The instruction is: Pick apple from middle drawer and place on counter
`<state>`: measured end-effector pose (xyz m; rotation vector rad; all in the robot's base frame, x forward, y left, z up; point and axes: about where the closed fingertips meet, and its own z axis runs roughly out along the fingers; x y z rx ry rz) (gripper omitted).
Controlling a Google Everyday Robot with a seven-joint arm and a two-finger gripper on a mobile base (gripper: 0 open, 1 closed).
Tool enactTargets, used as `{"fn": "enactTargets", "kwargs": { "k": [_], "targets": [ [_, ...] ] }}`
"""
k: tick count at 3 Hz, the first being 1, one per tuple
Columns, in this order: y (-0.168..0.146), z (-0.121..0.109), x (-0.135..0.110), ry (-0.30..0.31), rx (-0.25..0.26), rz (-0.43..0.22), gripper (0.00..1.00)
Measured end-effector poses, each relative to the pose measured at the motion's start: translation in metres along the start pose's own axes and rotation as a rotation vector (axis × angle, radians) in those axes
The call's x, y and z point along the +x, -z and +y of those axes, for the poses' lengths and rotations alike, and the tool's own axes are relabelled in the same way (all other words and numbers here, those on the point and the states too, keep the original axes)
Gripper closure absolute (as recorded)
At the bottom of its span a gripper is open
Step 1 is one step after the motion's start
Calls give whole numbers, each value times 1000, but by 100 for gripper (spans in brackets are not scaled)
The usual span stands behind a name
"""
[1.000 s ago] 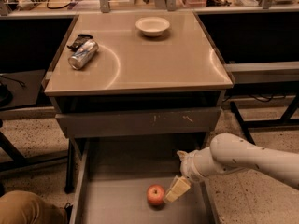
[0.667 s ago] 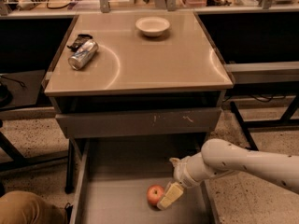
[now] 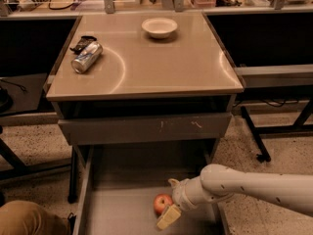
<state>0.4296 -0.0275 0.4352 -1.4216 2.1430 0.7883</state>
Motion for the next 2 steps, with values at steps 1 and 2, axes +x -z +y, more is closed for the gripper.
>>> {"fn": "enactTargets", "kwargs": {
  "k": [1,2],
  "targets": [
    [-22,2,7,-5,15,-11,0],
    [-38,1,12,-16,55,-19,0]
  ]
}}
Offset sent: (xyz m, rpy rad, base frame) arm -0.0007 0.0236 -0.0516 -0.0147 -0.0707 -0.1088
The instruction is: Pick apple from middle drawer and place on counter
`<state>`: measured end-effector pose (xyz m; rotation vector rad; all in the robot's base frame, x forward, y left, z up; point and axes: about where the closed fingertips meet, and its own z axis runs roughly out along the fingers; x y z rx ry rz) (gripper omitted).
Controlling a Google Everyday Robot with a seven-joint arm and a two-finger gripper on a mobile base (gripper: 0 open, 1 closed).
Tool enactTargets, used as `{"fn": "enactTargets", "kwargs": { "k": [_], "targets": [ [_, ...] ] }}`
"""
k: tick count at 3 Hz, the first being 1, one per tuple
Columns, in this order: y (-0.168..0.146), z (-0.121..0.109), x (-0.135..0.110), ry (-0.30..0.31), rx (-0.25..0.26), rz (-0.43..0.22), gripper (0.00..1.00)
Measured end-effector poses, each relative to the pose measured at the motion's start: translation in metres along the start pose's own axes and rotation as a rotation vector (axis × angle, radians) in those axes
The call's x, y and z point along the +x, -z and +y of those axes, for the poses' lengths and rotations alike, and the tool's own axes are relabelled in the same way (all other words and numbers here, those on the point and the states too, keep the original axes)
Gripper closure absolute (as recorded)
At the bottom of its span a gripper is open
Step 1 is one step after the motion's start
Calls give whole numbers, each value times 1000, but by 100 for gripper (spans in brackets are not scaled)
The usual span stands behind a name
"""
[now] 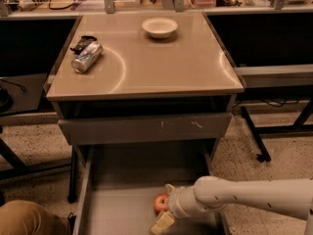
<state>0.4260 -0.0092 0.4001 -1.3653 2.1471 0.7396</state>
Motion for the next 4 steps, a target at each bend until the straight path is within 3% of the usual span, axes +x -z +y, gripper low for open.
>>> {"fn": "enactTargets", "kwargs": {
  "k": [2,3,4],
  "targets": [
    [-21,-6,6,-34,42,-61,0],
    [-15,-17,12,-72,59,-106,0],
    [-14,-18,13,-75,62,-108,19]
  ]
}}
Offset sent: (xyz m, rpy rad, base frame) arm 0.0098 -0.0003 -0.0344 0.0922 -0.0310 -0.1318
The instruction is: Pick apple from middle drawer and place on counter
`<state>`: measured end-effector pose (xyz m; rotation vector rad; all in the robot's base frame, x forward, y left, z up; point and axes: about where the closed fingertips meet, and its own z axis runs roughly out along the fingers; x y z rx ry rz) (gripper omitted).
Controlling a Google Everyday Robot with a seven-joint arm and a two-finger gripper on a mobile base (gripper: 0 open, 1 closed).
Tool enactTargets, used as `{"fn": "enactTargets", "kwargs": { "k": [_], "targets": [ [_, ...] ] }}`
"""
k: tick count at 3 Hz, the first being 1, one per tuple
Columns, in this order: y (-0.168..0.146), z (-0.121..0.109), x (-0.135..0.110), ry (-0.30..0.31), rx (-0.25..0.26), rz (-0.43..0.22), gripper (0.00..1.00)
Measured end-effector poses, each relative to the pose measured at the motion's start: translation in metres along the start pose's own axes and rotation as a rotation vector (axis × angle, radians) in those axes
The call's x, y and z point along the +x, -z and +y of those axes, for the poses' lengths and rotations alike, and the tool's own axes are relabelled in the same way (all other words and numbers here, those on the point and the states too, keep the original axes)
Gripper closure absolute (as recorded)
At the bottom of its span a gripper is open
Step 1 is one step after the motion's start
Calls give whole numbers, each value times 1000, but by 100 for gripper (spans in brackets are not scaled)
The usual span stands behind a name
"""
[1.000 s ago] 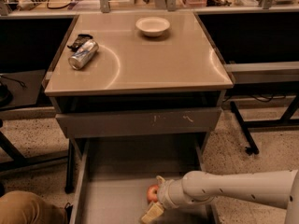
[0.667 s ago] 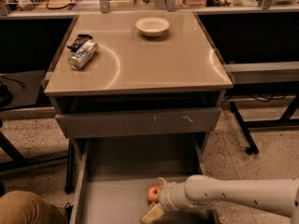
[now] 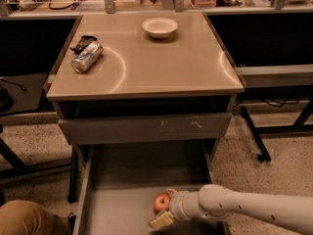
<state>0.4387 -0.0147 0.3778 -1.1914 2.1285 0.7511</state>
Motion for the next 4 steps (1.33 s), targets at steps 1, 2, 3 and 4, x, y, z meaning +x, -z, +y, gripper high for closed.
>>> {"fn": "enactTargets", "kwargs": {
  "k": [1,2,3,4],
  "targets": [
    [0,0,0,0,0,0,42],
    [0,0,0,0,0,0,65],
    [12,2,-16,-1,-41,-46,89],
    [55,17,-65,44,-87,-119,100]
  ]
}}
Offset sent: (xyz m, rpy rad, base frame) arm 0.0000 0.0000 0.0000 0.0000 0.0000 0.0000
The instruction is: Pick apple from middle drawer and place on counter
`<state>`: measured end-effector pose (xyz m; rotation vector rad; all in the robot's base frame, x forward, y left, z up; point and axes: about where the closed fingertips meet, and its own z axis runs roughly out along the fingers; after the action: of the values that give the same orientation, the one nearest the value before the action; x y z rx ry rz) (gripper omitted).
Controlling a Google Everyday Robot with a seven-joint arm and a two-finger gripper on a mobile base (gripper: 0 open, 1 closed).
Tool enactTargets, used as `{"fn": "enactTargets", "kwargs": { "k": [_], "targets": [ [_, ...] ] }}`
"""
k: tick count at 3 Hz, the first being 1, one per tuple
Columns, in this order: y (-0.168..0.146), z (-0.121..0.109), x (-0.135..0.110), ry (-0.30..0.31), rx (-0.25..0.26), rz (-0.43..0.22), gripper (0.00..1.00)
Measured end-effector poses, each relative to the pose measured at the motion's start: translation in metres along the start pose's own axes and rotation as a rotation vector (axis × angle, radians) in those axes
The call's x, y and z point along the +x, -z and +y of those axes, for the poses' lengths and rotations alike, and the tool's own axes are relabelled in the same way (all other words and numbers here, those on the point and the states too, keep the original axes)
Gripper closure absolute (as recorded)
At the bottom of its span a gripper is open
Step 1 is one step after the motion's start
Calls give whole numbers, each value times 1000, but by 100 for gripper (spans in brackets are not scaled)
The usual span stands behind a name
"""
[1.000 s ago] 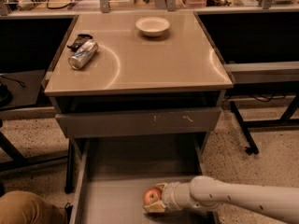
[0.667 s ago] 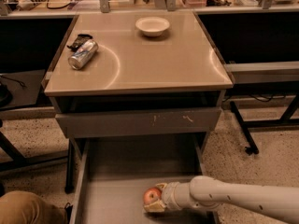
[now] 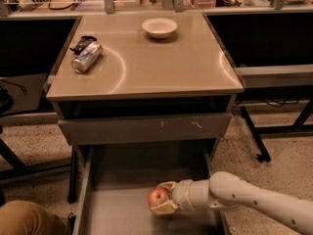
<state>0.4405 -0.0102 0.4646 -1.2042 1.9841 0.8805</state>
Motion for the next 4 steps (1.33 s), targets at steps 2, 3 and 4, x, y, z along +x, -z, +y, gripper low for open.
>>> {"fn": "enactTargets", "kwargs": {
  "k": [2,3,4],
  "targets": [
    [46,22,-66,118,7,-53,100],
    [63,28,-93,172,31,-55,100],
    [98,35,-156,287,65,-86,100]
  ]
}}
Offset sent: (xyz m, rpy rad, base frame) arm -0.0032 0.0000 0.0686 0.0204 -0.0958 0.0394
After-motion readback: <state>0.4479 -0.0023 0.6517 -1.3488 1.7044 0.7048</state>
